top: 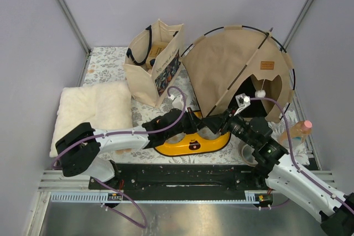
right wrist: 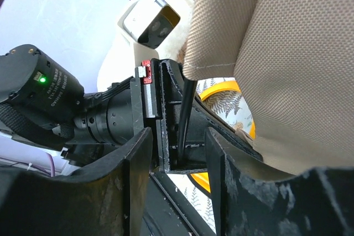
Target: Set up the pet tent
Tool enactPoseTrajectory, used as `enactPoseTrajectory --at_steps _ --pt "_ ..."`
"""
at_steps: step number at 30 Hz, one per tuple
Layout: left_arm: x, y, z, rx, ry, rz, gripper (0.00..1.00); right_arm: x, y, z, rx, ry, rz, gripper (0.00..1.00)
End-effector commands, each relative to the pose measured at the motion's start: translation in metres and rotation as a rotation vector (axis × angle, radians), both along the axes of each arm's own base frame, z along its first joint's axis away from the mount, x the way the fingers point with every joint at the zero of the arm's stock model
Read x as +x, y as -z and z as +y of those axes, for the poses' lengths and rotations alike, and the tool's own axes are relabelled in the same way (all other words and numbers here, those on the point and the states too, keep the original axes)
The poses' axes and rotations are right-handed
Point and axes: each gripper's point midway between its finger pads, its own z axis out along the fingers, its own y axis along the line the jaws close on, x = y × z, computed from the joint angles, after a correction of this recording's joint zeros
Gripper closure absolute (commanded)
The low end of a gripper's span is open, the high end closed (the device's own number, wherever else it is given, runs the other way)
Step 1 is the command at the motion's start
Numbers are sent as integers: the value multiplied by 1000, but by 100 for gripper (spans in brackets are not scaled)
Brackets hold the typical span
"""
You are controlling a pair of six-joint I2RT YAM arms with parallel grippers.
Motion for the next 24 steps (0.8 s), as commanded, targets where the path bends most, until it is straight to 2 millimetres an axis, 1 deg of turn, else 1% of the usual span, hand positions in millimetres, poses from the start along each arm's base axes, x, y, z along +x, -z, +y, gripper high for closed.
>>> enactPoseTrajectory --at_steps 1,4,5,7,8,10,12,13,16,19,22,24 --pt "6 -27 -13 -62 16 -32 100 1 -11 6 36 -25 -46 49" --pt "7 -28 -15 -58 20 -35 100 1 -7 10 25 -42 -39 51" --pt "7 -28 -15 -57 20 -36 100 1 -6 10 21 -44 -36 52" --pt "7 -29 -16 -58 23 -40 100 1 -4 11 16 -47 -35 59" --pt "8 -29 -16 -55 20 -41 100 1 -3 11 14 -45 -33 64" --pt "8 -29 -15 -54 19 -45 100 3 -3 9 4 -33 -35 81" --pt "7 -28 -15 -51 25 -59 100 8 -2 3 -15 12 -31 98" --pt "7 -29 -14 -52 32 -70 100 10 -5 -1 -20 32 -43 100" --pt "2 -27 -13 -41 86 -131 100 17 -10 -13 -47 109 -43 100" --pt "-8 -24 -11 -10 172 -241 100 20 -24 -22 -41 159 -56 100" --pt "-15 -17 -6 68 239 -370 100 24 -39 -34 -21 232 -62 100" --pt "-17 -12 -2 123 257 -441 100 27 -46 -41 -6 272 -58 100"
